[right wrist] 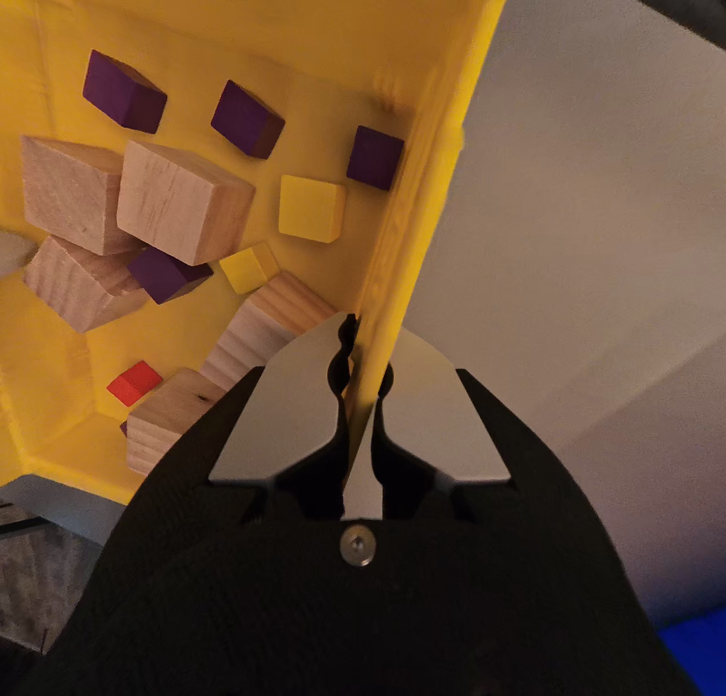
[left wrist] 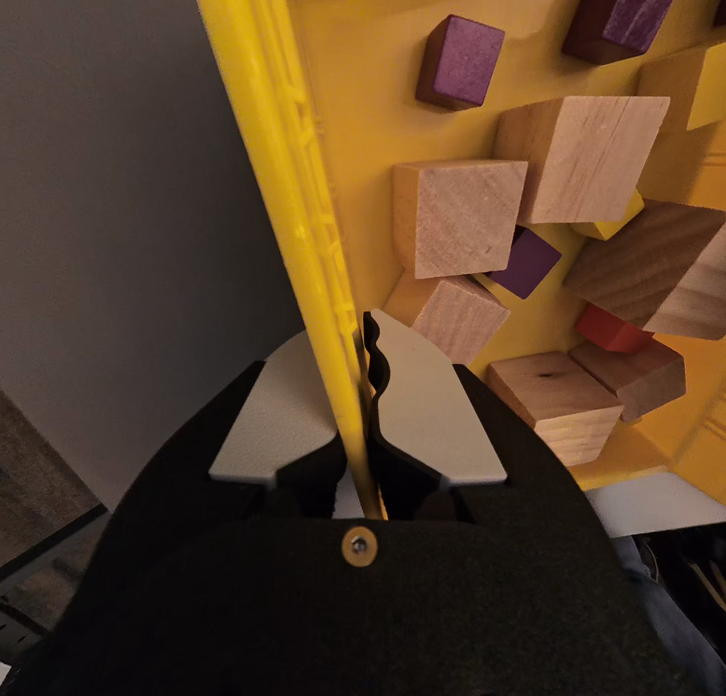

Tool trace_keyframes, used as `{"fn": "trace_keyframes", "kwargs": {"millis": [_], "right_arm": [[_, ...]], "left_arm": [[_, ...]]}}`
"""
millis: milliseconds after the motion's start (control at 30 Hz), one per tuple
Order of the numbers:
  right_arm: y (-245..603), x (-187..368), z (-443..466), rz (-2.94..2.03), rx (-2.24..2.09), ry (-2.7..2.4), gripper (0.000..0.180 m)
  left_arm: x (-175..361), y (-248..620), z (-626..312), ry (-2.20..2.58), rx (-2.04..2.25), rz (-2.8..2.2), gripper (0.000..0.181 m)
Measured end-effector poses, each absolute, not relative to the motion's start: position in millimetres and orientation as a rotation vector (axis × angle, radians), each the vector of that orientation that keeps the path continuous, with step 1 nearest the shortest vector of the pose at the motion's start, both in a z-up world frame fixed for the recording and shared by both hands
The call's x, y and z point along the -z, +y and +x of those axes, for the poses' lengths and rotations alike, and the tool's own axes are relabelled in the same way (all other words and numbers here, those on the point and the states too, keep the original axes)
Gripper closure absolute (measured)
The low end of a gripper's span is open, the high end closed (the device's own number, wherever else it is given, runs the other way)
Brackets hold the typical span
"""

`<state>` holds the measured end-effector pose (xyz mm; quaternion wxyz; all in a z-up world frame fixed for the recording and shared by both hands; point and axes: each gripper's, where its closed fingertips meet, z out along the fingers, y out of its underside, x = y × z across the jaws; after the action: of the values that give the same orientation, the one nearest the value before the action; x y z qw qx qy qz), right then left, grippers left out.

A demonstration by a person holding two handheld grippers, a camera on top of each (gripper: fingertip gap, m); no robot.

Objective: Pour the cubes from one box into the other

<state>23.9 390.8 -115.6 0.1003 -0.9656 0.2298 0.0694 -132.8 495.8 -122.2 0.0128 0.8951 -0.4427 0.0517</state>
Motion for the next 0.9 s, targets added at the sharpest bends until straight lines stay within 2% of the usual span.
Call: {"fn": "trace_keyframes", "kwargs": {"millis": [167,367,900], "right_arm": [[379.4,107.3,28.8,-2.815,-0.345,0.67,0.175],[342.5,63.7,67.8,-2.768,-0.372,0.648,0.175],[130.5,-65.7,245.1,-2.574,-0.268,0.958,0.174]], "left_arm": [[94.1,483.3,-126.8,-1.493,0.004,2.785,0.176],[40.4,445.7,-87.1,-1.648,0.141,2.779,0.175],[-78.6,268.7,118.8,-2.072,0.02,2.562,0.175]]}}
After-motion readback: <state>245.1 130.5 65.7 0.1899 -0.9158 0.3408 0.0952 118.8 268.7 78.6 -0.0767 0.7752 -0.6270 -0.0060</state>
